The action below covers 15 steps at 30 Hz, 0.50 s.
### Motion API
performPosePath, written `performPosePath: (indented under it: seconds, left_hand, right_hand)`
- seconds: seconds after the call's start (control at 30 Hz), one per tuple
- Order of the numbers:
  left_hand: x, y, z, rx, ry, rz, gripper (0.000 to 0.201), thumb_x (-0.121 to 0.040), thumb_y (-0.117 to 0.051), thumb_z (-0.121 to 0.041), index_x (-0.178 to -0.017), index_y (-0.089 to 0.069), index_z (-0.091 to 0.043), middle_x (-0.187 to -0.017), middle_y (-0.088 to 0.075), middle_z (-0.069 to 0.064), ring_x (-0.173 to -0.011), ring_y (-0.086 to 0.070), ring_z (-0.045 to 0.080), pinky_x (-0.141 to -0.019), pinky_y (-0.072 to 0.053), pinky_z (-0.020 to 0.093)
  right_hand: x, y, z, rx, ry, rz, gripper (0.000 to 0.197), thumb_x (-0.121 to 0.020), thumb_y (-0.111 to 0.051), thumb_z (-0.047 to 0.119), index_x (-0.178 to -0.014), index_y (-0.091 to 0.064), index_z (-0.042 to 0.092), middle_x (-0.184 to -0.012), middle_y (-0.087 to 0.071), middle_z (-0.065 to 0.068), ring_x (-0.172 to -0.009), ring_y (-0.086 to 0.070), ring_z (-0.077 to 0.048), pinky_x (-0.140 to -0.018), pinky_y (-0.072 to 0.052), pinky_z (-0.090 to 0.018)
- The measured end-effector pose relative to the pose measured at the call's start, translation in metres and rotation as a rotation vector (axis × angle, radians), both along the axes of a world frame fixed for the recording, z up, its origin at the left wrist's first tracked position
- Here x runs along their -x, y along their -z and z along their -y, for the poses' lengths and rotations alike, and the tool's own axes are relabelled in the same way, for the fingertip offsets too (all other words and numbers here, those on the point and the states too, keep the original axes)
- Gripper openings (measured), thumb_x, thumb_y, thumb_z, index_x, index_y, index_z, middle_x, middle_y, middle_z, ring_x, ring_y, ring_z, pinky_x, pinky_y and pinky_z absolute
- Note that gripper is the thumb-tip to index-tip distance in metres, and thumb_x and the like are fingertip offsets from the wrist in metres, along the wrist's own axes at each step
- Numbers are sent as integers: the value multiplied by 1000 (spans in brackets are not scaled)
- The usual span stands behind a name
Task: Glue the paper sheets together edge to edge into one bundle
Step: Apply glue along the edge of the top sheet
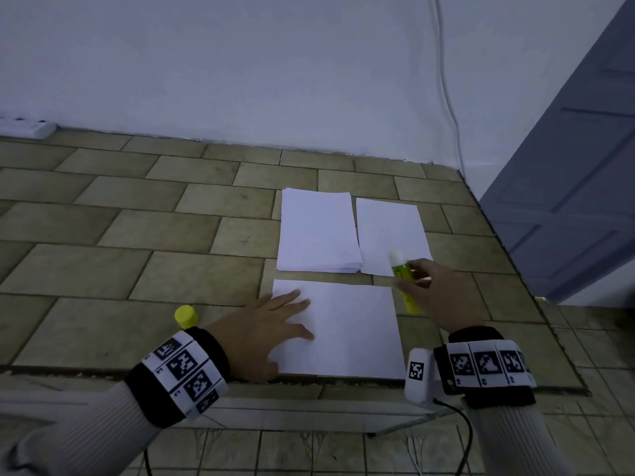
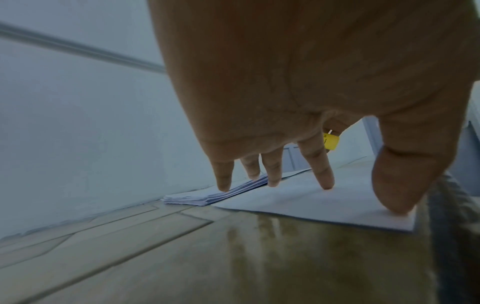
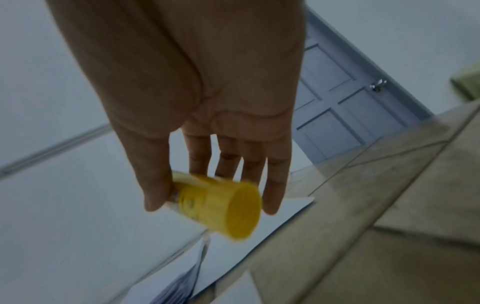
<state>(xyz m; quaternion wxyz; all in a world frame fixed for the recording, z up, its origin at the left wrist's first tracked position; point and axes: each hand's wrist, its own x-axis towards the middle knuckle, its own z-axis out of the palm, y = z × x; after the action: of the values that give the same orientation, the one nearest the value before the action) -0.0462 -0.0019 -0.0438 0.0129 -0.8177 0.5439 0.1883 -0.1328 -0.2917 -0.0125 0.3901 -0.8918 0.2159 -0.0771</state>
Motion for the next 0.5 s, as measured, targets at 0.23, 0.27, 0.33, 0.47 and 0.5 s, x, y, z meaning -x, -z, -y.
performPosePath:
  seconds: [0.23,0.27,0.33,0.47,0.5]
  left_hand:
    - [6,2,-8,94,-271,-80,96,-65,-11,-71,-153,-17,-32,-163,5,-6,-146,14,6,-122,0,35]
    - [7,4,-7,99,-346,-56,105,-63,-5,-79,-154,-13,-29,-163,3,-5,-148,10,7,-122,0,35]
    - [9,10,-5,75,-438,-7,129,-50,17,-94,-156,-5,-22,-163,6,-3,-149,8,11,-120,1,37]
    - [12,30,-1,73,-487,83,132,-51,27,-90,-156,-6,-15,-164,6,1,-150,9,17,-119,-1,46]
    - [13,34,-2,99,-489,90,127,-58,20,-90,-155,-11,-14,-164,1,2,-150,6,18,-119,-2,48]
  right_hand:
    - [-18,5,-29,-126,-143,-66,32,-89,-64,21,-119,-56,12,-94,-58,-2,-78,-57,-16,-66,-50,-27]
    - [-22,7,-33,-101,-158,-61,34,-87,-68,21,-118,-57,12,-96,-58,-1,-80,-56,-14,-67,-48,-23]
    - [-28,8,-43,-52,-178,-34,36,-81,-74,19,-113,-58,13,-95,-58,3,-82,-54,-10,-65,-41,-10]
    - [-44,6,-65,-62,-181,50,39,-70,-82,17,-100,-57,16,-90,-58,4,-77,-53,-7,-60,-40,-5]
    - [-49,6,-71,-75,-180,61,37,-69,-82,15,-97,-57,15,-88,-59,3,-75,-53,-7,-59,-40,-6]
